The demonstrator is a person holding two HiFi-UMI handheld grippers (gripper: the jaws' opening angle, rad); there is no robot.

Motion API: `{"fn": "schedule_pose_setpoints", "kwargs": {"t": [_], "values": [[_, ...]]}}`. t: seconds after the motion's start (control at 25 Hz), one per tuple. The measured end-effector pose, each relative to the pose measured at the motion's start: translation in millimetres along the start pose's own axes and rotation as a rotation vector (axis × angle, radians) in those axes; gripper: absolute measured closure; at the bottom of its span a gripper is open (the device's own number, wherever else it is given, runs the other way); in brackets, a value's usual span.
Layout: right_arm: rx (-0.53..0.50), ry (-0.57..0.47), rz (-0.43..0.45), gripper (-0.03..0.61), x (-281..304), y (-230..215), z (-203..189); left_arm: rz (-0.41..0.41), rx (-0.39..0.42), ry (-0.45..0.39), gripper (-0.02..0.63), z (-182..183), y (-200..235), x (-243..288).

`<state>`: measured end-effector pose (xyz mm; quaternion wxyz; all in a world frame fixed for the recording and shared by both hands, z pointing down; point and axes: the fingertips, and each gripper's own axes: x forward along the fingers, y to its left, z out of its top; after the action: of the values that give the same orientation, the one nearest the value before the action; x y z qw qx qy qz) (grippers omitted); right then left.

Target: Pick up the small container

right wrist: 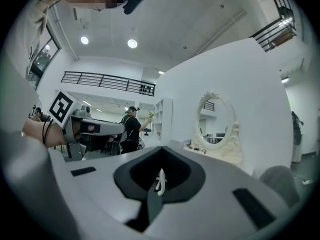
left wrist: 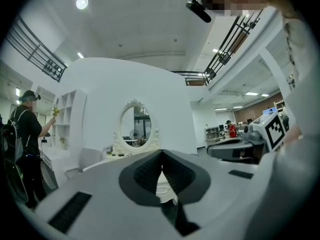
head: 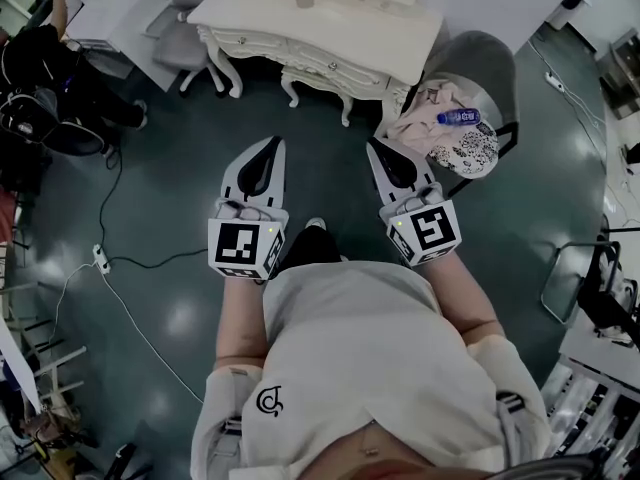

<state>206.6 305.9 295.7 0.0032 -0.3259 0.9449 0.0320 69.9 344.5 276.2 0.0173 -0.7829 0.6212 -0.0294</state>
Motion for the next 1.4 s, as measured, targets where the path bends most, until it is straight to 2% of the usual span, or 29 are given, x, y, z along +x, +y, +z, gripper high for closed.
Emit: {"fn": "schedule_pose_setpoints", "kwargs": {"t": [0.28, 0.56, 0.76, 1.0, 1.2, 1.4], "values": [[0.035, 0.036, -0.021, 0.571, 37.4, -10.8, -19.5, 0.017, -0.025, 0.031, 0.601, -20.2, 33.2, 18.9], [0.056, 0.079, -0.040, 0.571, 121.9, -23.3, -41.3, 0.016, -0.052, 0.053, 0.601, -40.5, 108.8, 70.1], [0.066, 0.108, -0.087, 0.571, 213.4, -36.5, -48.0, -0.039, -0.018, 0.072, 0.601, -44.8, 184.0, 121.9], [0.085, 0.129, -0.169, 0.571, 321.8, -53.9, -48.5, -0.151, -0.028, 0.086, 0.601, -48.3, 271.0, 193.7], [0.087, 0.152, -0.214, 0.571, 377.0, -73.8, -59.0, -0.206, -0.043, 0.115, 0.601, -62.6, 319.1, 241.3], [0.060, 0.180, -0.231, 0.571, 410.0, -104.2, -76.0, -0.247, -0.083, 0.137, 0.601, -88.5, 339.4, 288.1]]}}
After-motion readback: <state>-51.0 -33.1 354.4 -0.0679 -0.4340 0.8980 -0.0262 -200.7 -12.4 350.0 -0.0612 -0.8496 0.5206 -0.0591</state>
